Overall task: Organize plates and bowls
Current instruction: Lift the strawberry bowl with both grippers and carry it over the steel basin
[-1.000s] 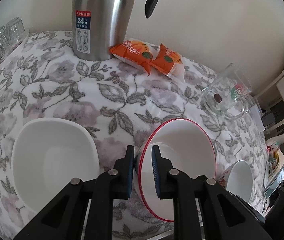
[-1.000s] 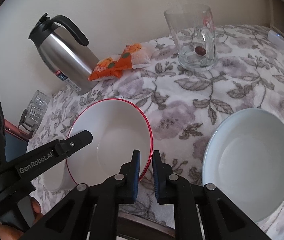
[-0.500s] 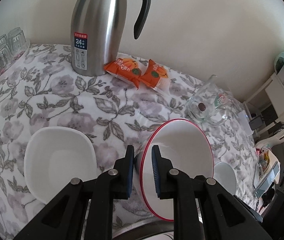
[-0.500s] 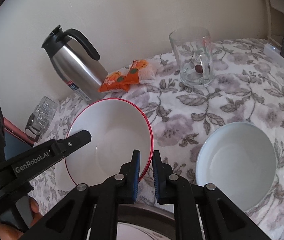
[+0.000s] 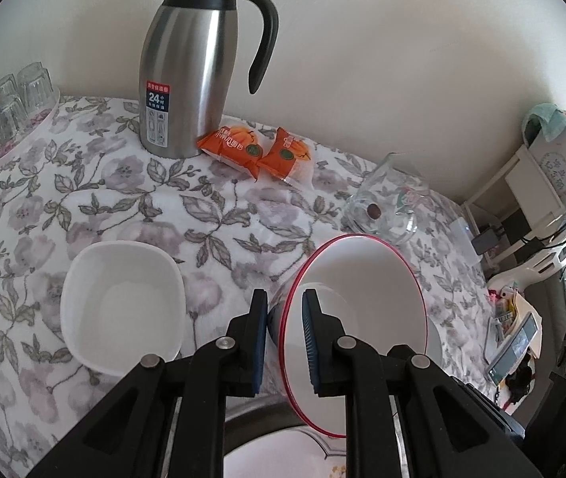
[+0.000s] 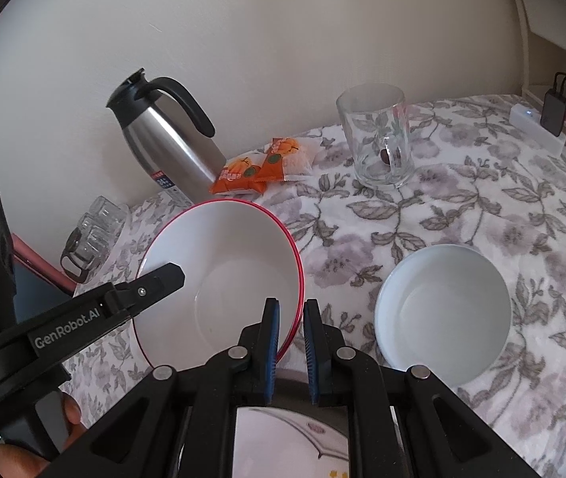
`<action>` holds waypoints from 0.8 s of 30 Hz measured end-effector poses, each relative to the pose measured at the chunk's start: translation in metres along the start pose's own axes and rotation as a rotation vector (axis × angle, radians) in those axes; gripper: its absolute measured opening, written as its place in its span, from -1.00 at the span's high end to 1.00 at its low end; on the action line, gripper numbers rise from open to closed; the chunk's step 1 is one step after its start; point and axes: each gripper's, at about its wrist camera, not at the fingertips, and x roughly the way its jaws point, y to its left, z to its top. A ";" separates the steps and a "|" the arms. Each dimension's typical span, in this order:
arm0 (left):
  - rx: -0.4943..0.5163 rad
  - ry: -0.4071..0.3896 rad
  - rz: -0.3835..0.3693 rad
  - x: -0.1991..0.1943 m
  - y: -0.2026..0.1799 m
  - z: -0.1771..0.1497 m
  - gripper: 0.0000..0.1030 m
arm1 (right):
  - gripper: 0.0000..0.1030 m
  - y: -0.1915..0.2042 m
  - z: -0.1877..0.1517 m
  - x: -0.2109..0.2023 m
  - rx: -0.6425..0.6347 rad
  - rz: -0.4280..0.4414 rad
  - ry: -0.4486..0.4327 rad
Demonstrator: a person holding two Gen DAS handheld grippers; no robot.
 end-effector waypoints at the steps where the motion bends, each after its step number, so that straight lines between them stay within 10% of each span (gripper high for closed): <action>1: 0.001 -0.003 0.000 -0.003 -0.001 -0.001 0.65 | 0.74 0.001 -0.002 -0.003 0.000 0.000 -0.002; 24: 0.000 0.001 -0.007 -0.036 0.001 -0.053 0.65 | 0.74 0.003 -0.044 -0.042 -0.019 -0.001 0.003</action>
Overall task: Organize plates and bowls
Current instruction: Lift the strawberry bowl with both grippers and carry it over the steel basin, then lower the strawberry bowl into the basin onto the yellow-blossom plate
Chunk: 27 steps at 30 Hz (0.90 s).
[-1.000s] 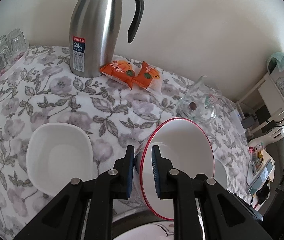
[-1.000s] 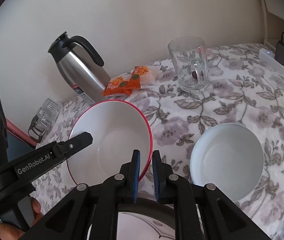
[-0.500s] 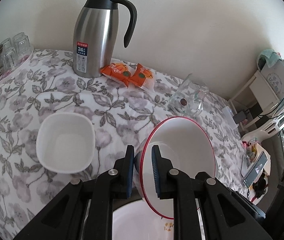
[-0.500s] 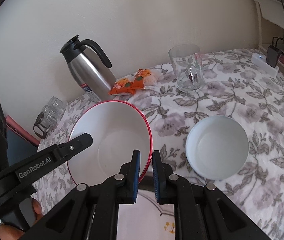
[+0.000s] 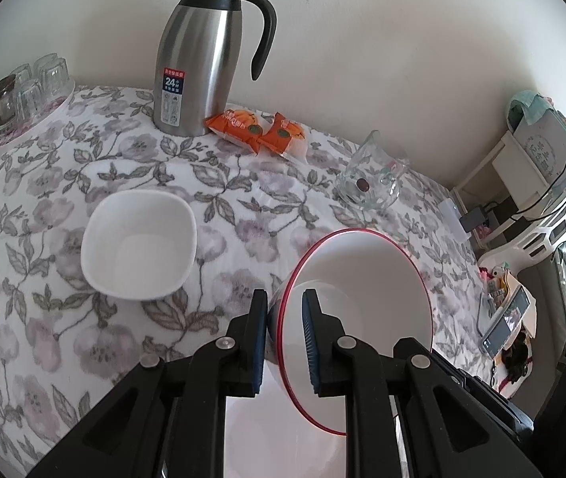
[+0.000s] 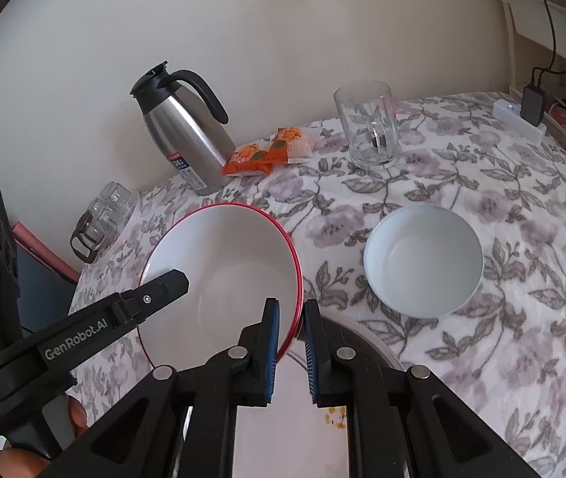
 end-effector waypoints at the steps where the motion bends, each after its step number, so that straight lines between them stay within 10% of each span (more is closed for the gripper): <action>1: 0.001 0.000 0.000 -0.001 0.000 -0.003 0.65 | 0.74 -0.001 -0.002 -0.001 0.001 0.001 0.003; 27: -0.028 0.108 0.012 0.000 0.017 -0.065 0.65 | 0.74 -0.006 -0.058 0.001 -0.030 -0.039 0.121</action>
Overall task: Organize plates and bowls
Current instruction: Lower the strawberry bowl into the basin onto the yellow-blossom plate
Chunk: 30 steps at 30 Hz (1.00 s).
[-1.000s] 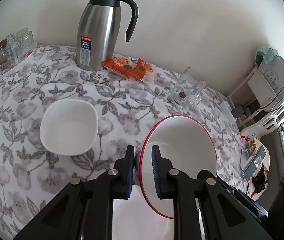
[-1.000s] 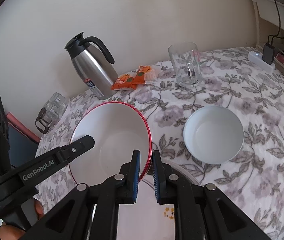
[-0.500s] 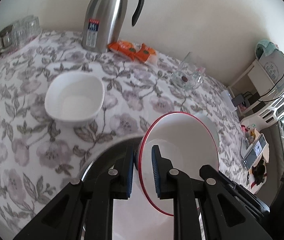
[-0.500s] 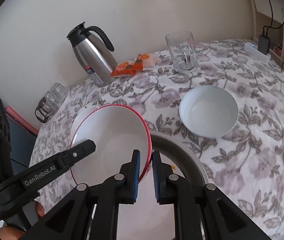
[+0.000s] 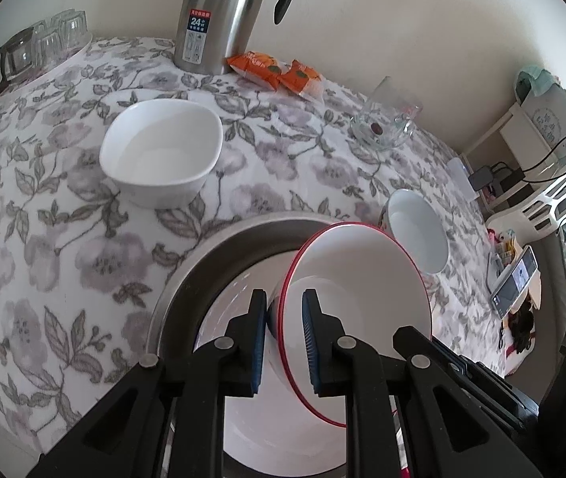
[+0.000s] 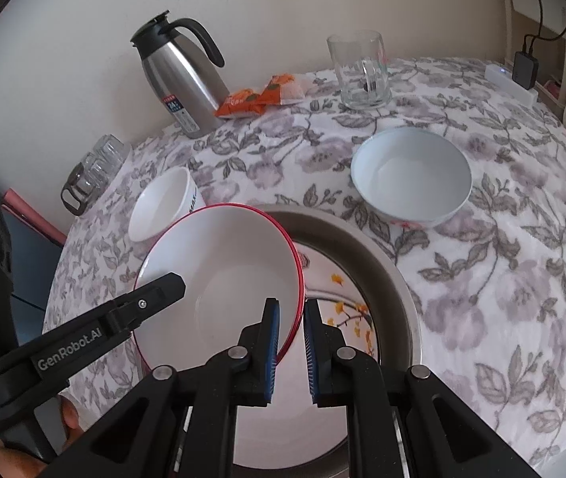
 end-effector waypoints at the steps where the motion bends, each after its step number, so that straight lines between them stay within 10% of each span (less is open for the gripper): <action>1: 0.002 0.002 0.001 0.000 0.000 -0.001 0.65 | 0.74 -0.001 -0.001 0.001 0.001 0.000 0.005; 30: 0.010 0.059 0.032 0.010 0.002 -0.014 0.65 | 0.70 0.002 -0.006 0.008 -0.029 -0.008 0.062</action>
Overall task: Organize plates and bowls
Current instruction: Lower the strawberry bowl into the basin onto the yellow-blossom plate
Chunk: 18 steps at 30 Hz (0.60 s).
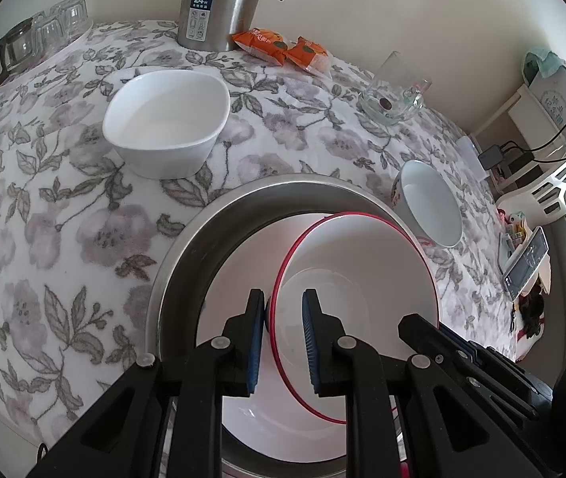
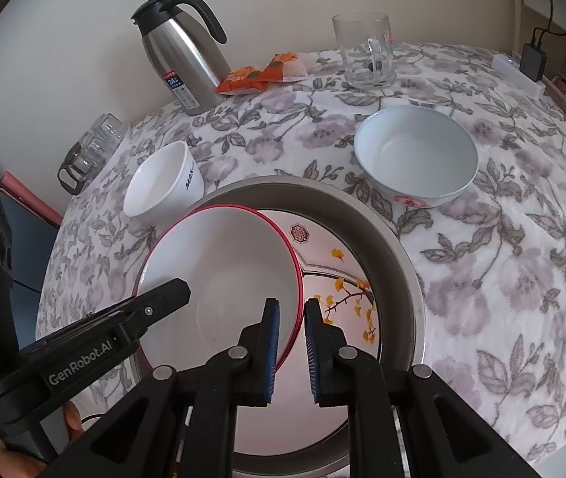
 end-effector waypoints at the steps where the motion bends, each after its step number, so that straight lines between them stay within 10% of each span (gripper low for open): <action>1: 0.001 0.000 0.002 0.000 0.000 0.000 0.65 | 0.69 0.000 0.000 0.000 -0.003 -0.001 0.000; 18: -0.048 -0.031 0.003 -0.006 0.009 0.004 0.46 | 0.69 -0.002 0.001 -0.002 0.008 0.002 -0.004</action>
